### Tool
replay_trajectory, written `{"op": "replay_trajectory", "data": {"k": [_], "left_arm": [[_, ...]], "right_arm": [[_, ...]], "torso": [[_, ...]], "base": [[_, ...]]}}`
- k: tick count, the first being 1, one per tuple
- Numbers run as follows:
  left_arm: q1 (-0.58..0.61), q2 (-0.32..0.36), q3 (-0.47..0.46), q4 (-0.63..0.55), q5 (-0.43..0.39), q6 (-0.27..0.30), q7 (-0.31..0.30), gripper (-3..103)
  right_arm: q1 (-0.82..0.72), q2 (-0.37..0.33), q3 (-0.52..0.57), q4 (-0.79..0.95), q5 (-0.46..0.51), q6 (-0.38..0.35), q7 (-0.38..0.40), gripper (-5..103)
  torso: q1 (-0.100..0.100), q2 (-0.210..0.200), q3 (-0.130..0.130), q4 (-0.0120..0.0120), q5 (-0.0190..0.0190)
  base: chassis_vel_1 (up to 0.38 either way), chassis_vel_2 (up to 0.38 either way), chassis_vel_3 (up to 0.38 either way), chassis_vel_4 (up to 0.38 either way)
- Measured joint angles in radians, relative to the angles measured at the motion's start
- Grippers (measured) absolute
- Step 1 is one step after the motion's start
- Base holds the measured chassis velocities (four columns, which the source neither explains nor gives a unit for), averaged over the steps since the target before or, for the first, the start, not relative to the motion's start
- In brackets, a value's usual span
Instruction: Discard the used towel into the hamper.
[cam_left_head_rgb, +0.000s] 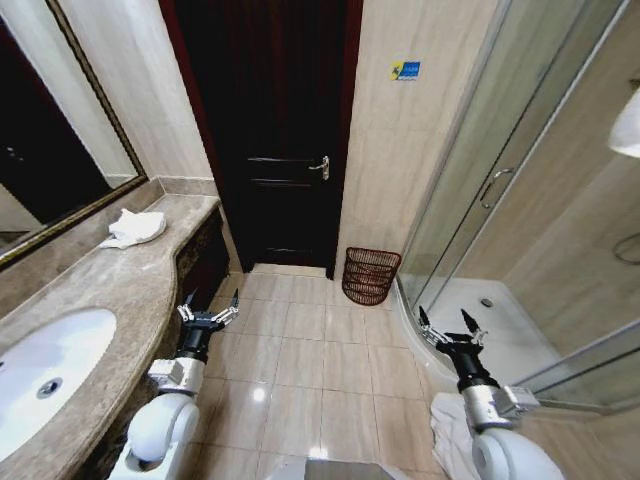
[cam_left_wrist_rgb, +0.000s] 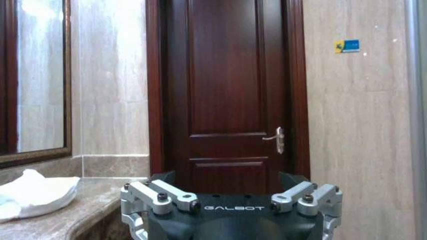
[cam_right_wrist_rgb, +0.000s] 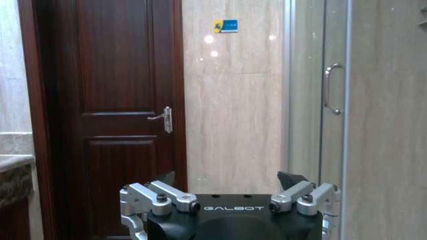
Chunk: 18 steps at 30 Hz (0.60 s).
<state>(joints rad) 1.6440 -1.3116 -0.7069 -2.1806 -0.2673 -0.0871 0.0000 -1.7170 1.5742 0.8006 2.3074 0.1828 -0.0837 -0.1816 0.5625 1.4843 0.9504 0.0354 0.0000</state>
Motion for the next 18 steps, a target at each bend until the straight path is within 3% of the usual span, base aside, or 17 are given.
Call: {"op": "replay_trajectory", "data": {"k": [18], "left_arm": [[0.009,-0.009,-0.001,0.016,0.019,-0.016,0.006,100]], "right_arm": [[0.007,0.000,-0.006,-0.018,-0.002,0.009,-0.005,100]], "torso": [[0.000,0.000,0.000,0.0001,0.0001]], "base": [[-0.025,0.127,0.130,-0.031]]}}
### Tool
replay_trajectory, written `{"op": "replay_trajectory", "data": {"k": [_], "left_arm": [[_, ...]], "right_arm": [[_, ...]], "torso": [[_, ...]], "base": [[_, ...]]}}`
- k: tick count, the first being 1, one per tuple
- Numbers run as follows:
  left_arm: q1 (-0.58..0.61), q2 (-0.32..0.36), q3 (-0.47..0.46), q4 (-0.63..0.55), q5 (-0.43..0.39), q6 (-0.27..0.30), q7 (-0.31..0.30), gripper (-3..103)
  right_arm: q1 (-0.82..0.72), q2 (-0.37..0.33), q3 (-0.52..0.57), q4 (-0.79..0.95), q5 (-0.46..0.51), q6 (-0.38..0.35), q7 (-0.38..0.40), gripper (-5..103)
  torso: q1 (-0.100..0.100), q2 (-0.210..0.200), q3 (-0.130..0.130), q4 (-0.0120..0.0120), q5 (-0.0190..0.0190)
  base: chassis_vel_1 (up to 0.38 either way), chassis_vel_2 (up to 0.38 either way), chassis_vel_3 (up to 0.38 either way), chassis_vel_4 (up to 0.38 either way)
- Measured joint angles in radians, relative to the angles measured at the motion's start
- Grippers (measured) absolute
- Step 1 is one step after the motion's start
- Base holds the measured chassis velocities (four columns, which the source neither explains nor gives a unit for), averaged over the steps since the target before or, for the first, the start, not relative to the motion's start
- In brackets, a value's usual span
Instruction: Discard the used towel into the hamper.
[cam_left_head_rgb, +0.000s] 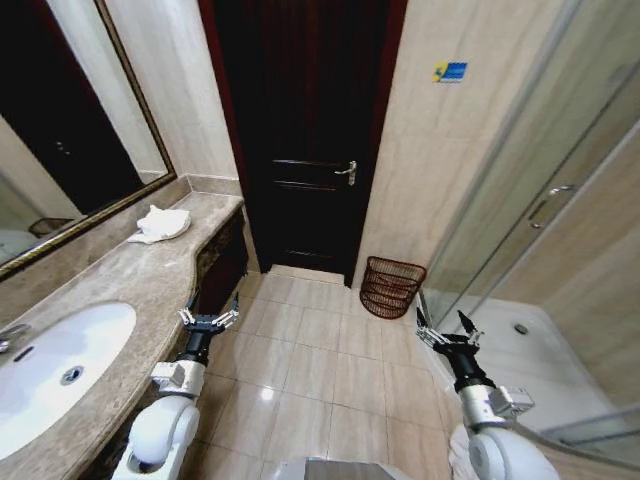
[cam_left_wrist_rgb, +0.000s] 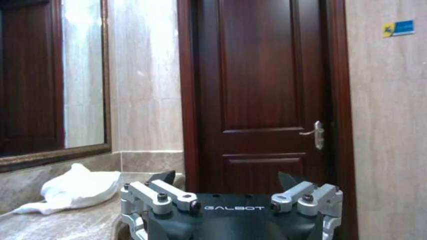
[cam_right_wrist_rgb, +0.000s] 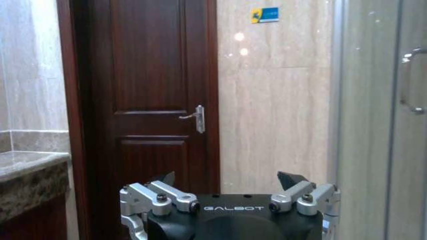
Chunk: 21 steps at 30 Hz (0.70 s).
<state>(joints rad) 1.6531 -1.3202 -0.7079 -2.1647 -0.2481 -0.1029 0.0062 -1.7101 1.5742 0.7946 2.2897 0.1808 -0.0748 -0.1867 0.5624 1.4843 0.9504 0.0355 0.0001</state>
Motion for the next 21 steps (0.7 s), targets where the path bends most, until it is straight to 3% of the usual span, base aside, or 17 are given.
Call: {"op": "replay_trajectory", "data": {"k": [21], "left_arm": [[0.009,-0.010,-0.004,0.002,0.004,-0.005,0.003,100]], "right_arm": [[0.000,0.004,-0.008,-0.003,-0.009,0.003,-0.014,100]], "torso": [[0.000,0.000,0.000,-0.0001,-0.0002]], "base": [[-0.073,0.146,0.142,-0.079]]}}
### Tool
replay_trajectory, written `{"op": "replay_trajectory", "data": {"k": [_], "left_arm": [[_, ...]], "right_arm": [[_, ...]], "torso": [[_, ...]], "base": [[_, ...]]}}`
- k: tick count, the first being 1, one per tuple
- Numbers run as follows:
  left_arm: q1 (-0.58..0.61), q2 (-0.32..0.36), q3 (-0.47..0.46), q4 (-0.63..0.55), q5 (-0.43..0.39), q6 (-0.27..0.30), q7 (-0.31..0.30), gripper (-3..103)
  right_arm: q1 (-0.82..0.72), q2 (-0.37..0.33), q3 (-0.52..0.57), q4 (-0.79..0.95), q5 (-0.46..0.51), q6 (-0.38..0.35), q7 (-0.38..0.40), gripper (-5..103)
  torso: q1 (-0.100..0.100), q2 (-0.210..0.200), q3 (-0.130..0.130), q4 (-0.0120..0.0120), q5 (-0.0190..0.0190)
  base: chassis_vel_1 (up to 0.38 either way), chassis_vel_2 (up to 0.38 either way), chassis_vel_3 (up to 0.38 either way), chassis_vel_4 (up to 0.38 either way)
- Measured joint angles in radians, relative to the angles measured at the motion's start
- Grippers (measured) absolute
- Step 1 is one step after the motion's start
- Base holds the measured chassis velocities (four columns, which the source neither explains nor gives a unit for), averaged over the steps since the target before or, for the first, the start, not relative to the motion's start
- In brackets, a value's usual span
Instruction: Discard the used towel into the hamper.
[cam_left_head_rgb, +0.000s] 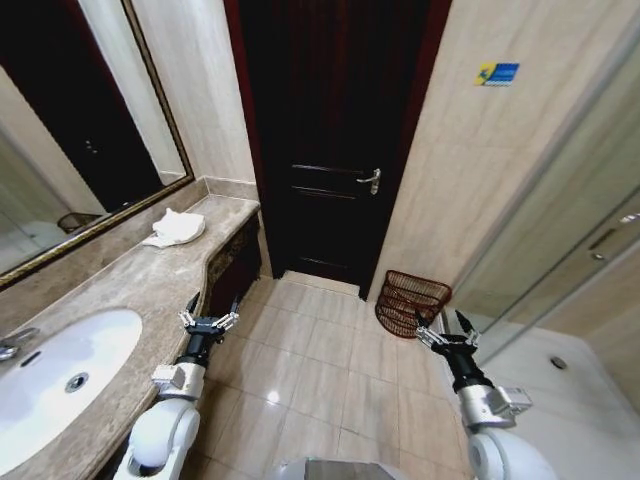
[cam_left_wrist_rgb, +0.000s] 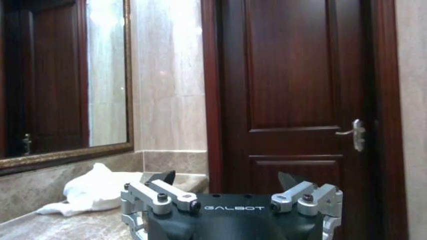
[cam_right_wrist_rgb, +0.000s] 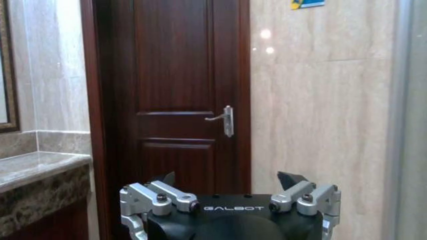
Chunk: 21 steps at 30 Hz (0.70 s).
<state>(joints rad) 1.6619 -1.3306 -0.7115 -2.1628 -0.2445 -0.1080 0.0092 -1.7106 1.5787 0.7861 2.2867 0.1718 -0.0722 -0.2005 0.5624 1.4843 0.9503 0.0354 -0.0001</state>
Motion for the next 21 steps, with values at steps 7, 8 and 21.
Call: {"op": "replay_trajectory", "data": {"k": [7,8,21], "left_arm": [[0.000,-0.004,0.000,0.004,0.003,-0.003,0.002,100],[0.000,-0.004,0.000,0.004,0.003,-0.003,0.002,100],[0.001,-0.004,0.000,0.008,0.003,-0.004,0.007,100]], "right_arm": [[0.001,-0.001,0.000,-0.001,-0.001,0.000,-0.001,100],[0.001,-0.001,0.000,-0.001,-0.001,0.000,-0.001,100],[0.000,0.001,-0.003,-0.007,0.000,0.002,-0.009,100]], "torso": [[0.000,0.000,0.000,0.0001,0.0002],[0.000,0.000,0.000,0.0001,0.0002],[0.000,0.000,0.000,0.0000,0.0000]], "base": [[-0.082,0.166,0.181,-0.085],[-0.105,0.186,0.187,-0.082],[-0.102,0.189,0.182,-0.103]]}}
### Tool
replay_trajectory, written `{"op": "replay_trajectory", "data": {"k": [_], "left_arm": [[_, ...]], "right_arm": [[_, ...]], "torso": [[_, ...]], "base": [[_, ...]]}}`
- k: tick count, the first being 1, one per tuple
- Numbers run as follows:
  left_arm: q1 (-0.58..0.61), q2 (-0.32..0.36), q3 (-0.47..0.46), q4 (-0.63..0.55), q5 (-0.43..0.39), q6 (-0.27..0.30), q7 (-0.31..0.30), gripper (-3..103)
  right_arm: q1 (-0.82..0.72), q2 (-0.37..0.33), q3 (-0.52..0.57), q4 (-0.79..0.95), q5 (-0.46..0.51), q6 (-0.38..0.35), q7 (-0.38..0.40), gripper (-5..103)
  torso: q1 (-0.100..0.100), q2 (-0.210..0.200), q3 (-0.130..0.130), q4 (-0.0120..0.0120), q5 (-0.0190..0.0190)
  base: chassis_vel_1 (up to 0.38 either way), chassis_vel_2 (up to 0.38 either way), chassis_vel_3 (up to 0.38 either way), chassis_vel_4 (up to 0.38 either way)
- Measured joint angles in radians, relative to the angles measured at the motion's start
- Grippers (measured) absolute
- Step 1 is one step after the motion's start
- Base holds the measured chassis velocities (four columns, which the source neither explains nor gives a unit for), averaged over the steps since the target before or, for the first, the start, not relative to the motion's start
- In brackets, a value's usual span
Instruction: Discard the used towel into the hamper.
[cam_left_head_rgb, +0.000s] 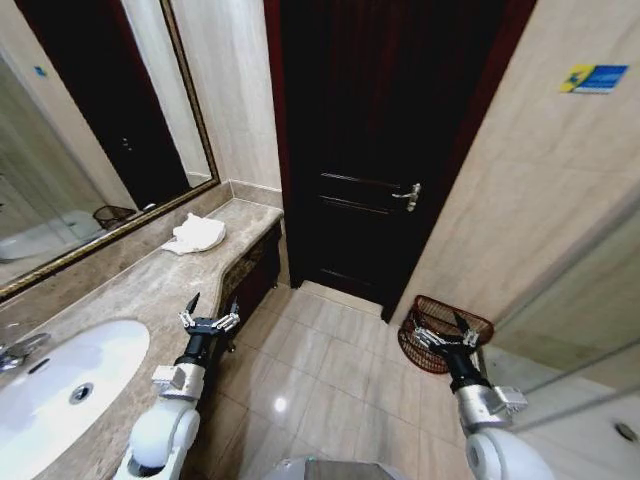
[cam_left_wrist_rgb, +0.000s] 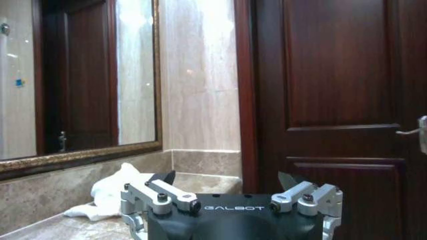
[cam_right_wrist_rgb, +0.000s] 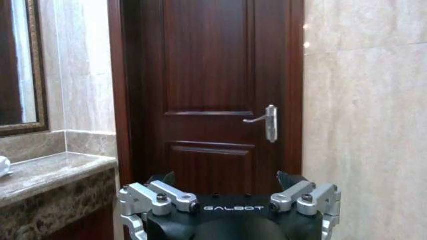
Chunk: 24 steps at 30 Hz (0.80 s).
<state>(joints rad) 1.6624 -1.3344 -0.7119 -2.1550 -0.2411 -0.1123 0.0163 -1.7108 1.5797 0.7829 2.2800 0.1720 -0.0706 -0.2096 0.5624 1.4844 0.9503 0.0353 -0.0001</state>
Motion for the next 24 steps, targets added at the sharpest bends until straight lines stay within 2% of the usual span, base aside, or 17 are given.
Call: {"op": "replay_trajectory", "data": {"k": [24], "left_arm": [[0.011,-0.012,-0.001,-0.002,0.015,-0.004,0.003,100]], "right_arm": [[0.002,-0.006,-0.002,-0.019,0.005,0.007,-0.002,100]], "torso": [[0.000,0.000,0.000,0.0000,0.0001]], "base": [[-0.106,0.187,0.192,-0.103]]}}
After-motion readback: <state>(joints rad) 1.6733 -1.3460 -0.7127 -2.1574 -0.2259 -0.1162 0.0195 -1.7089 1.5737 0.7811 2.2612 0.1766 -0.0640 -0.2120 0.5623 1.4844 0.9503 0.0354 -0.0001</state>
